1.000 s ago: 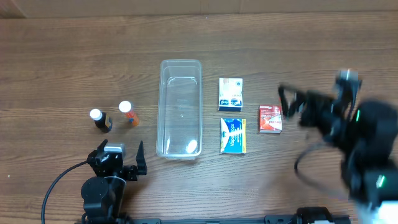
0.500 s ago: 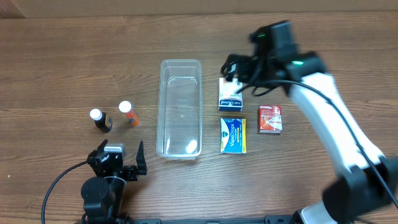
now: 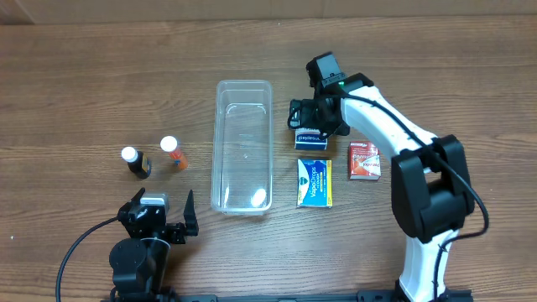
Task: Pack container
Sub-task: 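Reach the right gripper to the white Hansaplast box and grasp it, then carry the Hansaplast box left and release it into the container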
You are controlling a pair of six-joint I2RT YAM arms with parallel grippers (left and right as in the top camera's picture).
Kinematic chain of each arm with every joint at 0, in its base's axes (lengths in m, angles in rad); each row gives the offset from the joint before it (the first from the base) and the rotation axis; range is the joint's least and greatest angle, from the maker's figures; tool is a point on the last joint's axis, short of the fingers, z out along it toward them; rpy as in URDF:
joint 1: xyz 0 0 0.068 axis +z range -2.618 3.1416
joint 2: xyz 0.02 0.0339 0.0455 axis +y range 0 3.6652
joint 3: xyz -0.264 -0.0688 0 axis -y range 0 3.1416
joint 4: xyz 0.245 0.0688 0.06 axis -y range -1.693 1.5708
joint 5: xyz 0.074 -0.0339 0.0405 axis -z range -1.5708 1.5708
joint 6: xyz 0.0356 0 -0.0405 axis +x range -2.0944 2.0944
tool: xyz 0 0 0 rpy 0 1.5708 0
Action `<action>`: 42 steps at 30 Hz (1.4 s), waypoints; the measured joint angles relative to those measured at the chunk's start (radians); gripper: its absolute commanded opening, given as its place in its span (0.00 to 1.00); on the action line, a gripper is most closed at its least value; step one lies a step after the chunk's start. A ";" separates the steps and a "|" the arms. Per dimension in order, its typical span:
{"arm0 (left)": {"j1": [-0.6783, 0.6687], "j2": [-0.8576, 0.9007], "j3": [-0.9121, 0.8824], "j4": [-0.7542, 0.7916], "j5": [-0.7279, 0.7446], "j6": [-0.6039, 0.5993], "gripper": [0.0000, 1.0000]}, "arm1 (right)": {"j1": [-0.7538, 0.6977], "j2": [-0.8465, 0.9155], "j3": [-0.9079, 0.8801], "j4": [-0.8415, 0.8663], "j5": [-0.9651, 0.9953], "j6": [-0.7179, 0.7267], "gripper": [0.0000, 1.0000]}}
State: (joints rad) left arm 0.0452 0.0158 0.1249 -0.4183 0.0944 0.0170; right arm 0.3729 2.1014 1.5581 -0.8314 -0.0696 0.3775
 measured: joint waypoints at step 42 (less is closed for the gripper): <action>0.000 0.000 0.000 0.000 0.000 0.000 1.00 | 0.346 0.110 0.375 -0.096 0.103 0.266 0.72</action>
State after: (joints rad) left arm 0.0452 0.0158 0.1249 -0.4183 0.0944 0.0170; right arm 0.7185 2.2112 1.9327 -0.9272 0.0338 0.6434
